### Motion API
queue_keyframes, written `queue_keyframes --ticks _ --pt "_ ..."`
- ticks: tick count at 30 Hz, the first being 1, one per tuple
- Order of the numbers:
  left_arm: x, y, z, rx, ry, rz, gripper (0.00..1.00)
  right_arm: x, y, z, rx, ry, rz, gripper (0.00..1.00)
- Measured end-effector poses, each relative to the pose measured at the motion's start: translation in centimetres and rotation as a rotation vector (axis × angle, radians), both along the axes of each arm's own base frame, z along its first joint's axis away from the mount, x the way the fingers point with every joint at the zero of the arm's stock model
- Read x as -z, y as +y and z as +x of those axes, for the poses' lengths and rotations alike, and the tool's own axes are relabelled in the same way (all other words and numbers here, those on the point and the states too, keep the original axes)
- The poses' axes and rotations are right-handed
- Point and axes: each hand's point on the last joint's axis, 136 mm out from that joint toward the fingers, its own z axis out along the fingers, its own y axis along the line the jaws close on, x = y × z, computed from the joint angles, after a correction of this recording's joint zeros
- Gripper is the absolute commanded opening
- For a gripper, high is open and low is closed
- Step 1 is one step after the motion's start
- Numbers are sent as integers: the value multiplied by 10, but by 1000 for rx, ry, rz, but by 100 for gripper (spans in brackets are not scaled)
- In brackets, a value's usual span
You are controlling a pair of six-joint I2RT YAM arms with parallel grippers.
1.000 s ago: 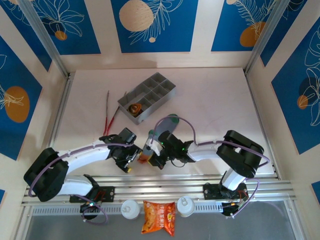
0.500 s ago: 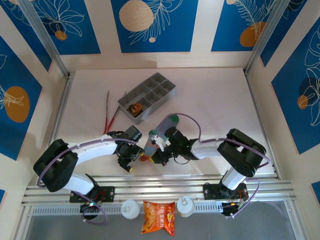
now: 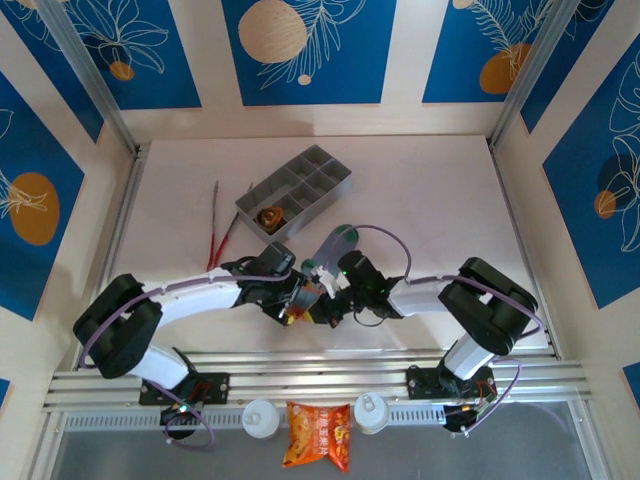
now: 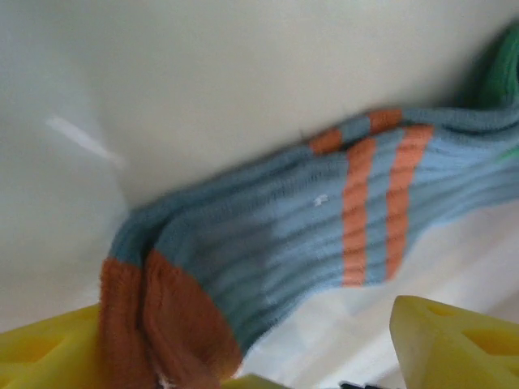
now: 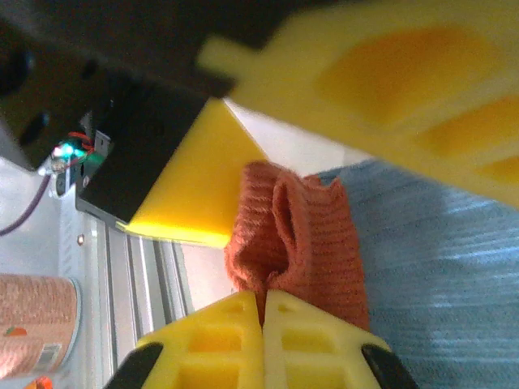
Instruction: Roll the socks
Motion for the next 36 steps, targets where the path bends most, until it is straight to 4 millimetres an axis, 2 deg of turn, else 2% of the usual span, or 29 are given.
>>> queue_keyframes --ticks 3,11,16,23,31,36 --pt "-8 -8 1 -11 18 -41 72 -4 -1 5 9 -4 14 0" --pt "-10 -4 -11 11 70 -25 62 -4 -2 3 2 13 21 0" --pt "-9 -2 -17 48 90 -5 59 1 -10 4 19 31 10 0" --pt "0 -8 -14 92 103 23 51 -1 -15 4 32 31 11 0" --pt "9 -6 -15 132 135 79 27 -2 -21 4 48 34 13 0" --pt "11 -3 -18 151 162 115 22 -2 -26 7 67 34 11 0"
